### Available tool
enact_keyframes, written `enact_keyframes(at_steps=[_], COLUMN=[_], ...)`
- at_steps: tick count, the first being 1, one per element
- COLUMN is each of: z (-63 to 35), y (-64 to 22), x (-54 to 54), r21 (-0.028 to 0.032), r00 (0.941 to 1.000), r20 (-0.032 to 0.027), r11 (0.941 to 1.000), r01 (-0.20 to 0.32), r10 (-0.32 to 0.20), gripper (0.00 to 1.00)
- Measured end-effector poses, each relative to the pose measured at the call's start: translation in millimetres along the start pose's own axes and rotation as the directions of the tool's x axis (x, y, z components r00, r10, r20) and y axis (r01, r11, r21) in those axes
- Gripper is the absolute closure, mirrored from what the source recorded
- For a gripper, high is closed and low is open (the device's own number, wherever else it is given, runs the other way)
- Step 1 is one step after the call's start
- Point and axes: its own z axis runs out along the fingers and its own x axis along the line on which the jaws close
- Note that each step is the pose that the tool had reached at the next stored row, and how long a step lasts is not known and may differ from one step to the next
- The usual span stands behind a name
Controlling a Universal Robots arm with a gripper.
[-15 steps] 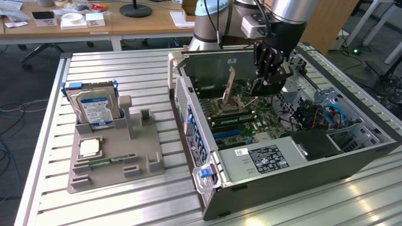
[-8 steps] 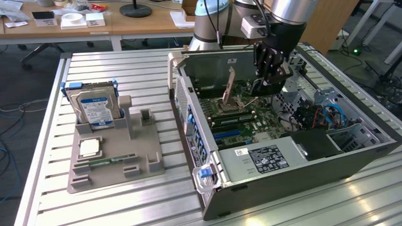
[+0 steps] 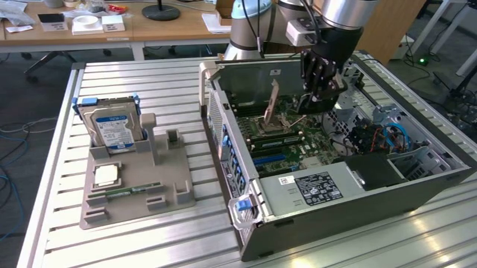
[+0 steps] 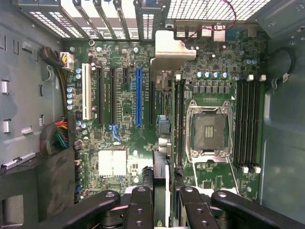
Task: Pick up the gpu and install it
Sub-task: 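Insert the gpu into the slot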
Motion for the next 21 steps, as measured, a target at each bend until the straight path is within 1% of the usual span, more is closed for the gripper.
enact_keyframes(at_steps=[7, 21], z=[2.7, 4.5], y=[0.1, 0.1], x=[0.1, 0.1], r21=[-0.0006, -0.0006], r00=[0.9999, 0.9998], r20=[-0.0005, -0.0001], r11=[0.9999, 0.9998], r01=[0.015, 0.021], r10=[-0.015, -0.021], gripper=[0.74, 0.74])
